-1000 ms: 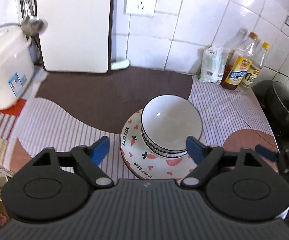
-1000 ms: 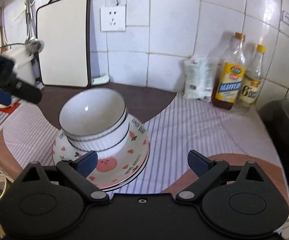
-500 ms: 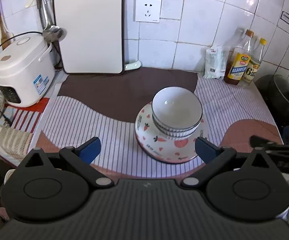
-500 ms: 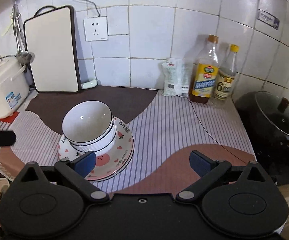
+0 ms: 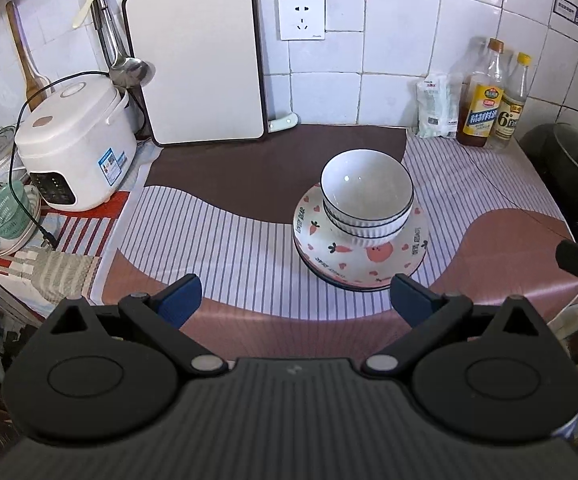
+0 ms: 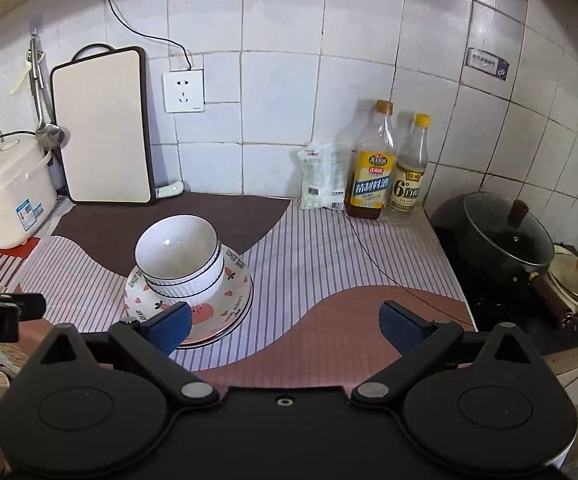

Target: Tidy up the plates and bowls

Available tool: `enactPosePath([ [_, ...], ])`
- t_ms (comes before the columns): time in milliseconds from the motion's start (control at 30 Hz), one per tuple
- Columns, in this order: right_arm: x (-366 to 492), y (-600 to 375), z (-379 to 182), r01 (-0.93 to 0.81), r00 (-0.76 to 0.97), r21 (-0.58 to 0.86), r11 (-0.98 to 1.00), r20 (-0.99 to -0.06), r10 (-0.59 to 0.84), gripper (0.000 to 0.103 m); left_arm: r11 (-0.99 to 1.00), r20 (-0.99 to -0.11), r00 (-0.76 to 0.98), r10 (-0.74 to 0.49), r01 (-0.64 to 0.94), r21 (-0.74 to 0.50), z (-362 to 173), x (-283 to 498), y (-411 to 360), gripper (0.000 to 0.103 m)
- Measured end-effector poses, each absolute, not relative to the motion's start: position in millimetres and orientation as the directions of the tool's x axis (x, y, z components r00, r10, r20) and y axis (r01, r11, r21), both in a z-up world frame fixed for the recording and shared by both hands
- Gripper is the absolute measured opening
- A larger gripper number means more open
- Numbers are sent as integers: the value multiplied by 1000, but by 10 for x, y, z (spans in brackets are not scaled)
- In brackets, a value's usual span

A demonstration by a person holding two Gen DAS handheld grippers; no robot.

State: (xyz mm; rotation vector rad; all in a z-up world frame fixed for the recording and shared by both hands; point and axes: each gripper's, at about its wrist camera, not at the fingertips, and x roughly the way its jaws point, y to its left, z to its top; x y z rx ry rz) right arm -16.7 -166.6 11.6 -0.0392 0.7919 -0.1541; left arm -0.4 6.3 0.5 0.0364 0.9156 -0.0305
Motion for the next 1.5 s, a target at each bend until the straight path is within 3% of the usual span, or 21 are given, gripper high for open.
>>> enactPosePath([
  [967, -818, -1583, -5, 159, 782, -69, 985, -600, -169, 101, 996, -756, 654, -24, 79, 36, -94, -510, -14, 102],
  [1500, -860, -1612, -90, 183, 783, -49, 982, -597, -176, 101, 997, -729, 684, -25, 73, 34, -195, -595, -20, 102],
])
